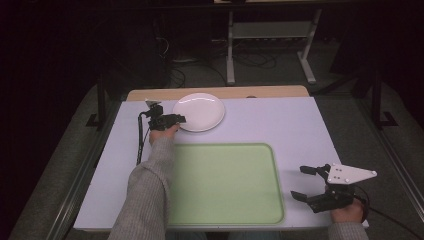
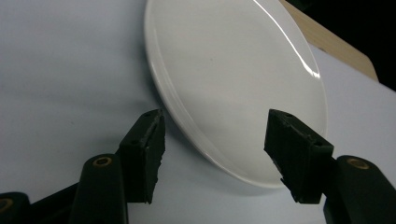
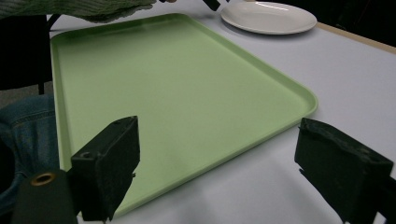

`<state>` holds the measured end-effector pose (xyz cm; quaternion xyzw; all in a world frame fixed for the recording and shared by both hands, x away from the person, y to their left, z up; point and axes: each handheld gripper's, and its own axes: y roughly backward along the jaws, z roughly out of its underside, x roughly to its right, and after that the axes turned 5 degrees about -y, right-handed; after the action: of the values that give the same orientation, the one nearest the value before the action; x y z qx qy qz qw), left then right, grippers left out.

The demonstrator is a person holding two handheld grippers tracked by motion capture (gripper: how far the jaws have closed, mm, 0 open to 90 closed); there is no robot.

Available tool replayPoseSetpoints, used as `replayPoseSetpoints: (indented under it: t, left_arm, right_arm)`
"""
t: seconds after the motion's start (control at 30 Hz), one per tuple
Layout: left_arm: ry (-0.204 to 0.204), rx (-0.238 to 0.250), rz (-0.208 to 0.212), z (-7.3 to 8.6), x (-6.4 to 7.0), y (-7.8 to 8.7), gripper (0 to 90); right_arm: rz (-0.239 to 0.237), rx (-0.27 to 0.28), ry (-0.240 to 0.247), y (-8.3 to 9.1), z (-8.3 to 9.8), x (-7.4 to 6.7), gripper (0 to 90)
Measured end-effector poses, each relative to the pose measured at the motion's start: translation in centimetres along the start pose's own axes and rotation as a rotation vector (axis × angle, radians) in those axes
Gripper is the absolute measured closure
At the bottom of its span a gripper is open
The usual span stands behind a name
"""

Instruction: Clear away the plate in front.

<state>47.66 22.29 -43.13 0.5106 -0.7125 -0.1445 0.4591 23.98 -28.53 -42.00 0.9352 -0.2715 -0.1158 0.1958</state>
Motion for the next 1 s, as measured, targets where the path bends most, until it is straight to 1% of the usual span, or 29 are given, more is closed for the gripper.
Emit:
replayPoseSetpoints:
  t: [0.07, 0.1, 0.13, 0.17, 0.2, 0.27, 0.33, 0.43, 0.47, 0.53, 0.57, 0.6, 0.63, 0.67, 0.77, 0.8, 0.9, 0.93, 1.0]
  left_arm:
    - [0.060, 0.013, 0.011, 0.1, -0.4, -0.2, 40.1]
    - [0.100, 0.019, 0.027, 0.1, -0.6, -0.2, 41.0]
    - [0.155, 0.031, 0.053, 0.2, -0.9, -0.3, 42.3]
    - [0.195, 0.040, 0.069, 0.3, -1.1, -0.4, 42.9]
    - [0.195, 0.040, 0.069, 0.3, -1.1, -0.4, 44.3]
    - [0.232, 0.043, 0.079, 0.4, -1.4, -0.8, 47.3]
    - [0.254, 0.043, 0.088, 0.5, -1.5, -1.0, 48.5]
    - [0.298, 0.039, 0.116, 0.8, -1.7, -1.5, 51.1]
    - [0.309, 0.040, 0.130, 0.9, -1.8, -1.6, 51.5]
    - [0.323, 0.047, 0.143, 1.0, -1.8, -1.8, 53.9]
    - [0.342, 0.048, 0.157, 1.1, -1.9, -1.9, 54.1]
    - [0.370, 0.047, 0.179, 1.1, -2.0, -2.1, 54.0]
    - [0.370, 0.047, 0.179, 1.1, -2.0, -2.1, 53.8]
    - [0.405, 0.056, 0.193, 1.3, -2.2, -2.2, 54.5]
    - [0.413, 0.062, 0.185, 1.4, -2.3, -2.3, 59.7]
    - [0.422, 0.065, 0.186, 1.4, -2.3, -2.3, 61.0]
    - [0.430, 0.061, 0.176, 1.5, -2.5, -2.4, 66.7]
    - [0.426, 0.058, 0.167, 1.5, -2.5, -2.4, 69.3]
    - [0.393, 0.059, 0.142, 1.6, -2.5, -2.4, 78.4]
  right_arm:
    - [-0.001, 0.000, 0.000, 0.0, 0.0, 0.0, 13.2]
    - [-0.002, 0.002, -0.001, 0.0, 0.0, 0.0, 13.2]
    - [-0.004, 0.005, 0.000, 0.0, 0.0, 0.0, 13.2]
    - [-0.004, 0.008, 0.002, 0.1, 0.0, 0.0, 13.2]
    - [-0.004, 0.008, 0.002, 0.1, 0.0, 0.0, 13.2]
    - [-0.005, 0.012, 0.001, 0.1, 0.0, 0.0, 13.2]
    - [-0.005, 0.013, 0.002, 0.1, 0.0, 0.0, 13.2]
    - [-0.005, 0.016, 0.002, 0.1, 0.0, 0.0, 13.2]
    - [-0.005, 0.017, 0.004, 0.1, 0.0, 0.0, 13.2]
    - [-0.005, 0.018, 0.005, 0.2, 0.0, 0.0, 13.2]
    - [-0.005, 0.019, 0.005, 0.2, 0.0, 0.0, 13.2]
    - [-0.004, 0.019, 0.005, 0.2, -0.1, 0.0, 13.2]
    - [-0.004, 0.018, 0.006, 0.1, -0.1, 0.0, 13.2]
    - [-0.005, 0.017, 0.007, 0.1, -0.1, 0.0, 13.2]
    - [-0.003, 0.016, 0.007, 0.1, -0.1, 0.0, 13.2]
    - [-0.003, 0.015, 0.007, 0.1, -0.1, 0.0, 13.2]
    - [-0.003, 0.015, 0.007, 0.1, -0.1, 0.0, 13.2]
    - [-0.003, 0.016, 0.009, 0.1, -0.1, 0.0, 13.2]
    - [-0.003, 0.016, 0.010, 0.1, -0.1, -0.1, 13.2]
